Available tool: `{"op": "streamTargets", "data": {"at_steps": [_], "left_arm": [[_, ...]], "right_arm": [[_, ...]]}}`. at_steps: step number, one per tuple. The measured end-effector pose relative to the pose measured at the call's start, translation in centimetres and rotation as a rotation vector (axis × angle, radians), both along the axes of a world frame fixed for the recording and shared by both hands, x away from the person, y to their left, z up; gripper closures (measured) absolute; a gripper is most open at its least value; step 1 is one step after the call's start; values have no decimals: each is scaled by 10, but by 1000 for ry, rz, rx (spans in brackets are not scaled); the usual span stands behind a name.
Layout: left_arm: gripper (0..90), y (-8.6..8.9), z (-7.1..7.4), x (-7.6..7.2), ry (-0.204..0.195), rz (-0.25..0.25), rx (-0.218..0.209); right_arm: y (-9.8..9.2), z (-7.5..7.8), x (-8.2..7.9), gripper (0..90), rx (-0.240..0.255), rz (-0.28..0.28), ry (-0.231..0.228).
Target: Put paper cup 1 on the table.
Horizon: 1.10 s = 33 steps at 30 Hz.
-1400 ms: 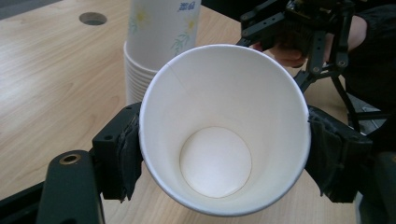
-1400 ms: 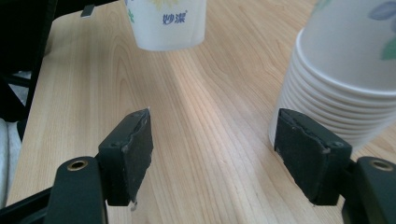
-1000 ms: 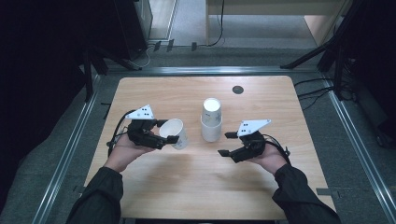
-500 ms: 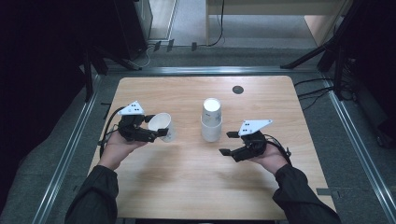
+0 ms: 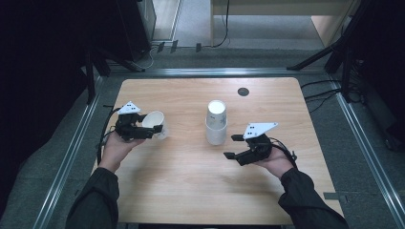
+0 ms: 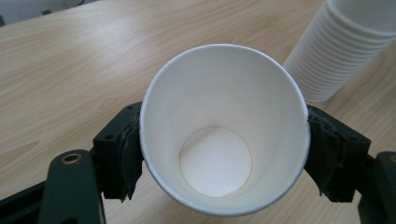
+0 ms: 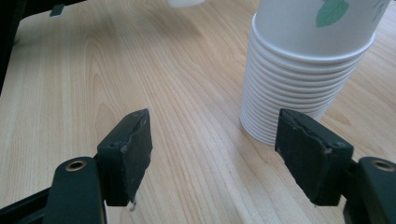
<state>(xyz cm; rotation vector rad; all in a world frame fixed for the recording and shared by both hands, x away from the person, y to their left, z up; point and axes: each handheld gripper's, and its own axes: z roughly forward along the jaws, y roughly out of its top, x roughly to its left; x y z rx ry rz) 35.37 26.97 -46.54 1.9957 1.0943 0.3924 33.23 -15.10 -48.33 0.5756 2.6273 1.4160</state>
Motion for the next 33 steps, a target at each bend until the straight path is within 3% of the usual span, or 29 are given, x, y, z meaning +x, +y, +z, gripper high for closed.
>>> {"op": "streamTargets", "data": {"at_steps": [3, 12, 16, 22, 33], "left_arm": [[232, 2, -6, 5, 4, 29, 49], [231, 2, -17, 15, 10, 77, 83], [231, 1, -22, 19, 28, 76, 89], [229, -2, -24, 21, -1, 77, 100], [219, -7, -27, 23, 15, 53, 129]], "right_arm": [[-1, 0, 0, 279, 3, -4, 5], [1, -2, 0, 281, -2, -4, 12], [1, -3, 0, 281, -5, -4, 13], [-1, -3, 0, 285, -4, -7, 13], [-3, -4, -1, 288, -5, -19, 7]]}}
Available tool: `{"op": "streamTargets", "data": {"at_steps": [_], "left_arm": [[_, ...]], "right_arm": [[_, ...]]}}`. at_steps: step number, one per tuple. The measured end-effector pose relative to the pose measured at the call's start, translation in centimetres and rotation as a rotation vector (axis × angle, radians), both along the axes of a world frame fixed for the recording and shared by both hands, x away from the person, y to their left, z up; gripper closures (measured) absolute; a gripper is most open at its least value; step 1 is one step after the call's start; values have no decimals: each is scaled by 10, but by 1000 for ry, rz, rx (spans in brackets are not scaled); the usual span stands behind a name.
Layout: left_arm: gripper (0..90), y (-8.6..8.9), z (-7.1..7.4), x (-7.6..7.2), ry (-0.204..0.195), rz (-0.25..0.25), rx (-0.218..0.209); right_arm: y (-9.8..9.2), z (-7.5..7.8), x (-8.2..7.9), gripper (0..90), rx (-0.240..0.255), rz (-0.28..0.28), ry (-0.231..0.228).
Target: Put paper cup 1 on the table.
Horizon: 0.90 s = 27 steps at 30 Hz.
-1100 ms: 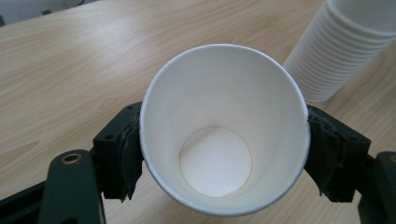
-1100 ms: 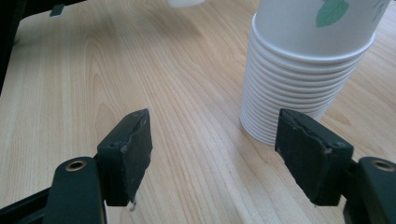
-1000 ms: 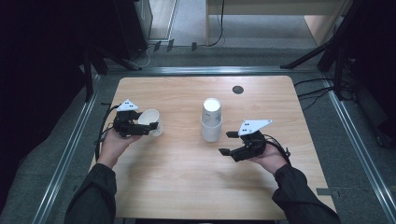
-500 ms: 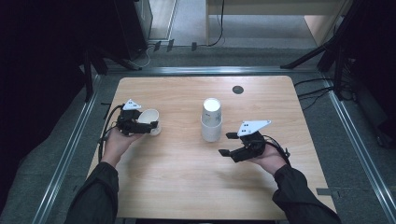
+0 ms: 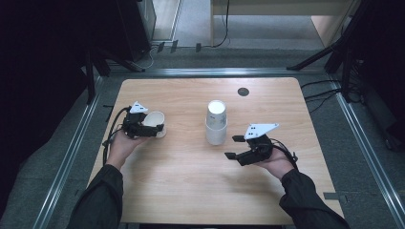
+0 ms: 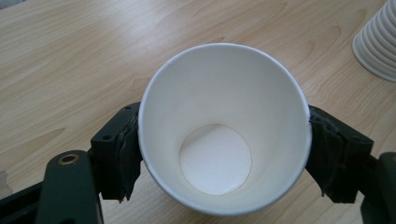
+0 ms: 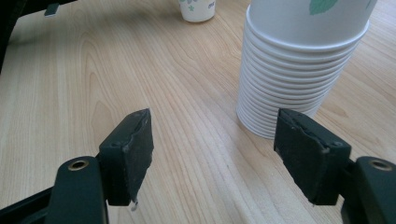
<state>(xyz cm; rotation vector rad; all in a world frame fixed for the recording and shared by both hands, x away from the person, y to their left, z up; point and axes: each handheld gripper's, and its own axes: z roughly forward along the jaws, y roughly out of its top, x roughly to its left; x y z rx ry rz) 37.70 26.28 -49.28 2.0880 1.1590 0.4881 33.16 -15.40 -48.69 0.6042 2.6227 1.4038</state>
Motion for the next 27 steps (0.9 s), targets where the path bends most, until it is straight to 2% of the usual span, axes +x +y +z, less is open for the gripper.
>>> {"op": "streamTargets", "data": {"at_steps": [3, 12, 14, 18, 23, 27], "left_arm": [[218, -2, -1, 0, 1, -6, 25], [210, -1, -2, 1, 10, 0, -1], [202, -1, -2, 1, 15, 1, -4], [184, -1, -4, 2, 50, -5, -13], [155, -3, -4, 2, 54, -6, -13], [134, 0, -3, 2, 60, 0, -37]], "right_arm": [[0, 0, 0, 289, 2, 0, 5], [1, 0, 0, 290, 3, 2, 4], [1, 0, 0, 290, 3, 2, 5], [1, 0, 0, 291, 4, 2, 8], [1, 0, 0, 292, 4, 3, 4], [1, 0, 0, 293, 4, 3, 4]]}}
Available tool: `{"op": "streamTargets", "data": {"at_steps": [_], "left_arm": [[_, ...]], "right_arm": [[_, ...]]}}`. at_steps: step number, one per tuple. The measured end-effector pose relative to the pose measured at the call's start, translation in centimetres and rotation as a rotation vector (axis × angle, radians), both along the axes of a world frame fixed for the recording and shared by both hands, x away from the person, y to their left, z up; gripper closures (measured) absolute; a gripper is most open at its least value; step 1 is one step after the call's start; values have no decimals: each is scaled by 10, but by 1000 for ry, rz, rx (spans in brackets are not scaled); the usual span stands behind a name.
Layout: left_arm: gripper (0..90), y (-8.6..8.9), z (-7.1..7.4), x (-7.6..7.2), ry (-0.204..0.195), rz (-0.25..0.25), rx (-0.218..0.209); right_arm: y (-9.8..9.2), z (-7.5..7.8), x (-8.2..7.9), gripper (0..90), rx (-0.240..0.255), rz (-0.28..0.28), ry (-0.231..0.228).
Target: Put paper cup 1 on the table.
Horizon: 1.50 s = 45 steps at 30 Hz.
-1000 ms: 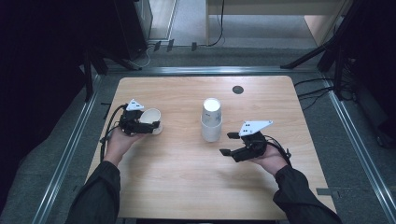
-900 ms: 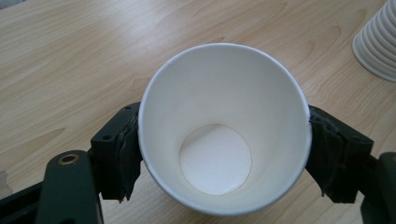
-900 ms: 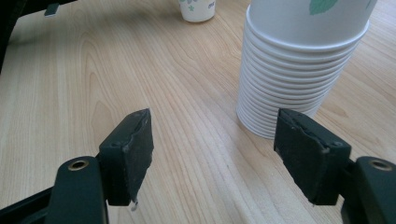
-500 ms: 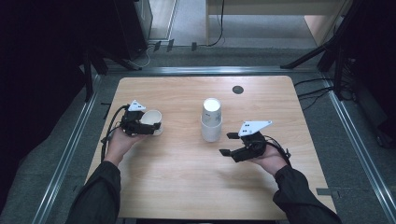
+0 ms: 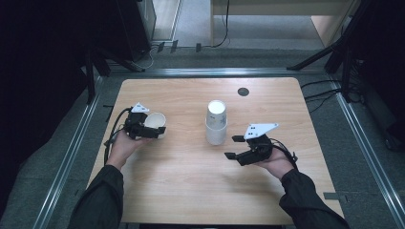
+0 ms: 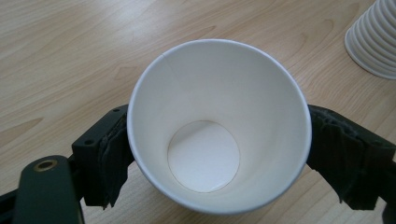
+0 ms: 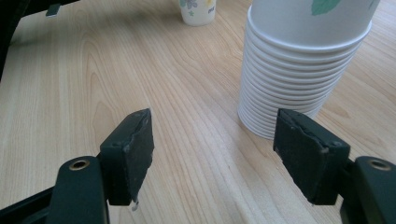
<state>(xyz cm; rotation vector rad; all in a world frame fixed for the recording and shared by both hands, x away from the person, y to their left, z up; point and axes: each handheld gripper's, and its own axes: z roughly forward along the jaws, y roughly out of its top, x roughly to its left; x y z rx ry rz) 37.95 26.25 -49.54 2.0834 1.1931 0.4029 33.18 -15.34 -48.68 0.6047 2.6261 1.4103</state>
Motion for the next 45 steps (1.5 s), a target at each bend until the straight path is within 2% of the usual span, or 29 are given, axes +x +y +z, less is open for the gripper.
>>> {"op": "streamTargets", "data": {"at_steps": [4, 15, 19, 27, 32, 38, 42, 45], "left_arm": [[113, 4, 3, 0, 15, -2, -52], [88, 9, 10, -1, 10, 5, -68], [89, 8, 13, -2, 17, -7, -51], [89, 10, 22, -6, -3, -7, -62], [89, 12, 30, -10, -9, -30, -76], [90, 10, 44, -18, -42, -60, -84], [92, 7, 49, -24, -31, -97, -113], [132, 3, 51, -30, -28, -133, -129]], "right_arm": [[0, 0, 0, 293, 1, 1, 1], [-1, 1, 0, 294, 4, 1, 6], [-1, 1, 0, 293, 5, 1, 12], [-1, 1, 0, 293, 3, 2, 13], [-1, 1, 1, 293, 6, 0, 15], [-2, 1, 1, 291, 5, 0, 24], [-3, 2, 3, 290, 5, -6, 33], [-5, 4, 3, 278, 8, -14, 36]]}}
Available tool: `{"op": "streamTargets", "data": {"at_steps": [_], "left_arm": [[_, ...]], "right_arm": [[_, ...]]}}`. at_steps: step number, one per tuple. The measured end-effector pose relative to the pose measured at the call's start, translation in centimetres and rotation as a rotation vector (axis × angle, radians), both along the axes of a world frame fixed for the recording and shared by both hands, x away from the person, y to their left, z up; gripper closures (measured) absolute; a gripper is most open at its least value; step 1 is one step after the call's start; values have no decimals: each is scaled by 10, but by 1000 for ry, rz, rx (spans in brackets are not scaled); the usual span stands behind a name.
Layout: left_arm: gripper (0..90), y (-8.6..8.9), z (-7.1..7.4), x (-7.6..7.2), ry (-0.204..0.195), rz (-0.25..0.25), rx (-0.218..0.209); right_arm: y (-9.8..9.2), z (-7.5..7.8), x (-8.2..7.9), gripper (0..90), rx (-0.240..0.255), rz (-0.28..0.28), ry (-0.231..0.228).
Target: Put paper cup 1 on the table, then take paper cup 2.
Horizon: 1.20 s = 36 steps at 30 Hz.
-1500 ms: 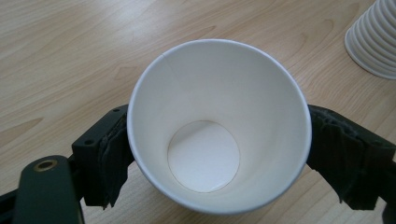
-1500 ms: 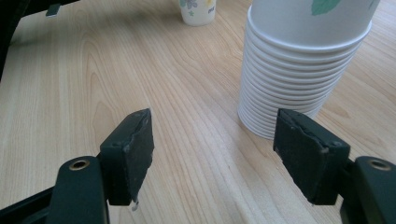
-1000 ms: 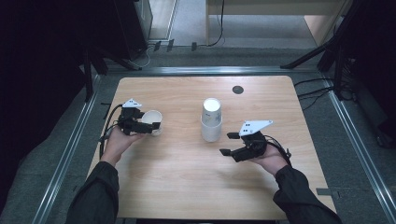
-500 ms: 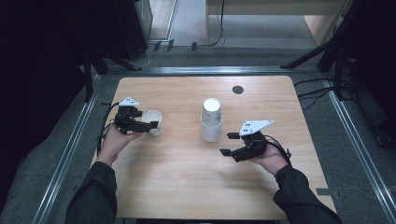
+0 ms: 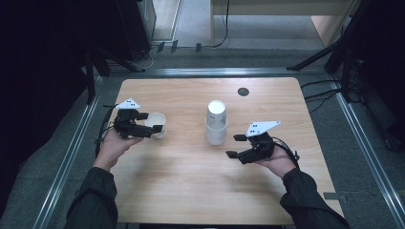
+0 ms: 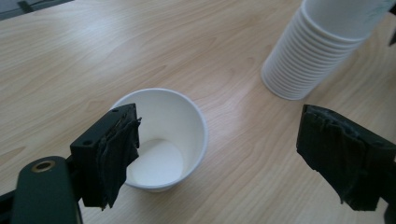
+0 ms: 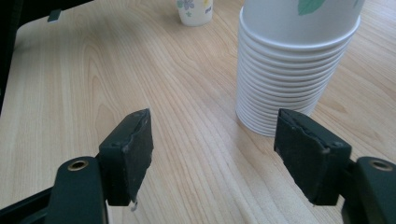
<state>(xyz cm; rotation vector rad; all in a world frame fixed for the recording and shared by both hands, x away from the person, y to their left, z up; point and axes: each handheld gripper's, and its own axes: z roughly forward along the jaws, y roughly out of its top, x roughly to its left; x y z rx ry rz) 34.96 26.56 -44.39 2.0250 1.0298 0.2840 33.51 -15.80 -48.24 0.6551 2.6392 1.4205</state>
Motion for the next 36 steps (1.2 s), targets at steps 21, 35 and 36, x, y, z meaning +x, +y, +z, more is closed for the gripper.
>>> {"op": "streamTargets", "data": {"at_steps": [21, 35, 36], "left_arm": [[145, -39, 1, -21, 19, -188, -11], [152, -63, -7, -32, 46, -260, -6], [152, -65, -7, -33, 45, -265, -6]], "right_arm": [[-5, 19, 18, 286, -36, -33, 13], [-5, 56, 46, 298, -59, -5, -2], [-4, 58, 48, 297, -61, -1, 0]]}}
